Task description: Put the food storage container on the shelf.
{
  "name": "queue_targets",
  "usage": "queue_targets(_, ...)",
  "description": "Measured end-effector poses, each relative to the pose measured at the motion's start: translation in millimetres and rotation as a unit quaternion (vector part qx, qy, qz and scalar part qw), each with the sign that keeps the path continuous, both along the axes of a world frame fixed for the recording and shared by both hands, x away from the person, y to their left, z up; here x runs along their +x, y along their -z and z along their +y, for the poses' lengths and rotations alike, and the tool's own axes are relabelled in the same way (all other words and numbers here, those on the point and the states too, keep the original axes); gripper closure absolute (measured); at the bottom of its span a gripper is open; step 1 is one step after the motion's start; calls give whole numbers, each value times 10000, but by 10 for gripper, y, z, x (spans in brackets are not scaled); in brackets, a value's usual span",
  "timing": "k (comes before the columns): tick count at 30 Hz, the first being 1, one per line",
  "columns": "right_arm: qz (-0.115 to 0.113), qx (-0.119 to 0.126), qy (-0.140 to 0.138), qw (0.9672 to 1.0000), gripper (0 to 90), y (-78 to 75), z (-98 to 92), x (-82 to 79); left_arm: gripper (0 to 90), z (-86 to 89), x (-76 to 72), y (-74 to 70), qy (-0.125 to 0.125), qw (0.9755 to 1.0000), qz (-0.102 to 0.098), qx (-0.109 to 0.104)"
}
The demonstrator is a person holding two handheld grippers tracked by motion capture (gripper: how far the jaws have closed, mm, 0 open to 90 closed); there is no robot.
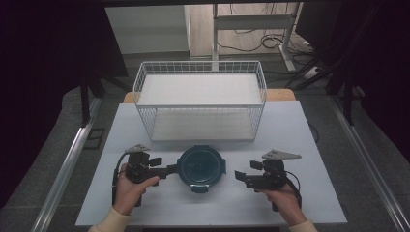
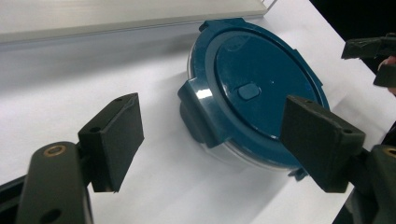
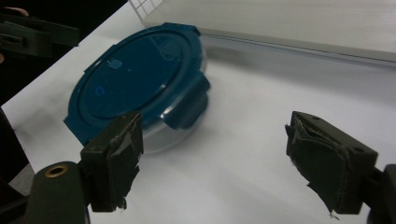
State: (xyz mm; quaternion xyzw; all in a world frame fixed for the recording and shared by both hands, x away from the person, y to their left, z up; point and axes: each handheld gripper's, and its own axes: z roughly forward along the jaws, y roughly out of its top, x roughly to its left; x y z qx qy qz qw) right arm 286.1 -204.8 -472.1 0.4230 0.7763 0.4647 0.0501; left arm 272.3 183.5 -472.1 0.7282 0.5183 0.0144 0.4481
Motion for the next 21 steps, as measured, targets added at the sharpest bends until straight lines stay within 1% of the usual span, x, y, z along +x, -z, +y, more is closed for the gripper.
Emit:
queue_targets(1,91,48,-36,9999,182,-7,83,42,184,-56,17,-25,-12,10000,31,45)
queue_targets(4,242,111,-81,9996,177,-27,228,112,169,-114,32,-74,117,9999,36,69)
queue_targets(6,275,101,-80,9995,173,-31,262,124,167,-121,42,-82,127,9999,46,51)
queue_targets(7,402,153,-93,9990,169,-38,356,164,168,-110,79,-77,95,9999,126,-44)
queue_targets(8,452,161,-92,9988,169,-44,394,175,167,-110,79,-77,95,9999,126,-44)
queue_targets(9,464,151,-94,9988,168,-48,429,187,167,-102,116,-52,90,9995,244,-183)
queue_targets(10,464,151,-94,9988,168,-48,429,187,168,-102,116,-52,90,9995,244,-183)
queue_targets(12,528,178,-87,9984,164,-41,506,223,168,-120,156,-10,97,9987,391,-320)
queue_targets(13,552,197,-86,9982,162,-34,523,237,168,-129,168,13,135,9984,436,-342)
queue_targets(14,581,222,-65,9980,160,-23,544,251,168,-129,168,13,135,9984,436,-342)
queue_targets(15,598,227,-54,9979,158,-14,552,258,165,-128,177,54,173,9980,488,-351)
queue_targets(16,598,227,-54,9979,158,-14,552,258,164,-128,177,54,173,9980,488,-351)
queue_targets(18,693,182,10,9974,137,54,583,286,162,-123,185,118,110,9980,559,-284)
queue_targets(19,742,144,62,9971,130,89,590,296,163,-116,189,140,141,9974,592,-376)
queue_targets(20,742,144,62,9971,130,89,590,296,163,-116,189,140,141,9974,592,-376)
queue_targets(21,865,165,107,9961,123,146,590,314,163,-115,196,166,171,9967,649,-448)
